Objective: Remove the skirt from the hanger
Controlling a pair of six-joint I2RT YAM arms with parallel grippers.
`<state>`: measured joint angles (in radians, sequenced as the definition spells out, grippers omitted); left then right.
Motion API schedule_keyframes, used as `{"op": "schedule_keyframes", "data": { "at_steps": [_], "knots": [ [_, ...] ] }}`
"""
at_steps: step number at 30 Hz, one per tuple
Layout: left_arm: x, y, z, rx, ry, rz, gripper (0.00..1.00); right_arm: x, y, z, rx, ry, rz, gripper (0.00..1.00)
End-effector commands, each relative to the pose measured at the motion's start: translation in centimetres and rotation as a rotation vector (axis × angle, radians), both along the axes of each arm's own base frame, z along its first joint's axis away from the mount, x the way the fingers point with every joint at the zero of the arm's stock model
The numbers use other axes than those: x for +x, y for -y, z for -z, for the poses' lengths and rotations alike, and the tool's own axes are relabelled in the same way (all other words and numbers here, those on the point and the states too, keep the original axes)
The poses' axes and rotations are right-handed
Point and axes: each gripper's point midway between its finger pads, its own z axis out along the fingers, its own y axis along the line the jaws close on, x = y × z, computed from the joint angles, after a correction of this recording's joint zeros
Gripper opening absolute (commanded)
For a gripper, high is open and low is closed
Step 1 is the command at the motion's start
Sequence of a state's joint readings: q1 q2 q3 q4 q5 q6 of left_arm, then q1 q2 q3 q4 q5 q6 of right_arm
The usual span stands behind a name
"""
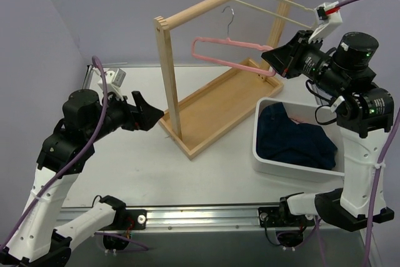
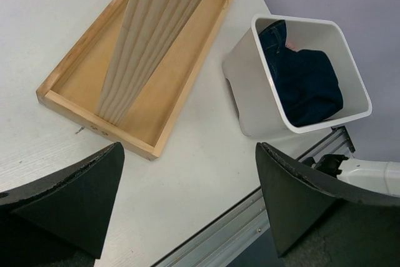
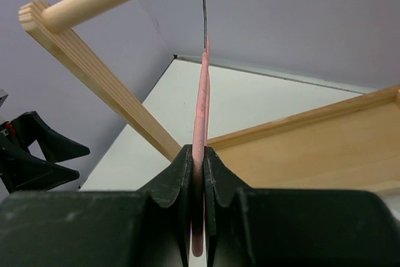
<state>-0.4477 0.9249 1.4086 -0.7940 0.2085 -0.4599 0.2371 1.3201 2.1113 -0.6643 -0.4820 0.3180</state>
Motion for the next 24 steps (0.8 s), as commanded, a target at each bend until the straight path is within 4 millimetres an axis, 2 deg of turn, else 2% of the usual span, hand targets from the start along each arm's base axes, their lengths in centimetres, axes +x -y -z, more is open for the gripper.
{"op": "schedule_keyframes", "data": {
  "at_steps": [1, 5, 14, 18, 24],
  "knots": [
    [1.0, 0.2, -1.4, -0.028, 0.055, -0.013, 0.95, -1.7, 0.5, -5.2, 0.06, 0.175, 0.011, 0.0],
    [1.5, 0.5, -1.4, -0.033, 0.052, -0.009, 0.95, -2.2, 0.8, -6.4, 0.07, 0.204, 0.021, 0.0],
    [1.5, 0.8, -1.2, -0.048, 0.042, -0.002, 0.95, -1.4, 0.0, -9.1, 0.126, 0.291, -0.005, 0.0],
    [1.4, 0.7, -1.2, -0.048, 0.041, -0.005, 0.95, 0.7, -1.3, -8.1, 0.14, 0.248, -0.049, 0.0],
    [1.1, 0.5, -1.0, -0.051, 0.041, -0.011, 0.95, 1.4, -1.5, -6.3, 0.133, 0.215, -0.049, 0.0]
  ]
}}
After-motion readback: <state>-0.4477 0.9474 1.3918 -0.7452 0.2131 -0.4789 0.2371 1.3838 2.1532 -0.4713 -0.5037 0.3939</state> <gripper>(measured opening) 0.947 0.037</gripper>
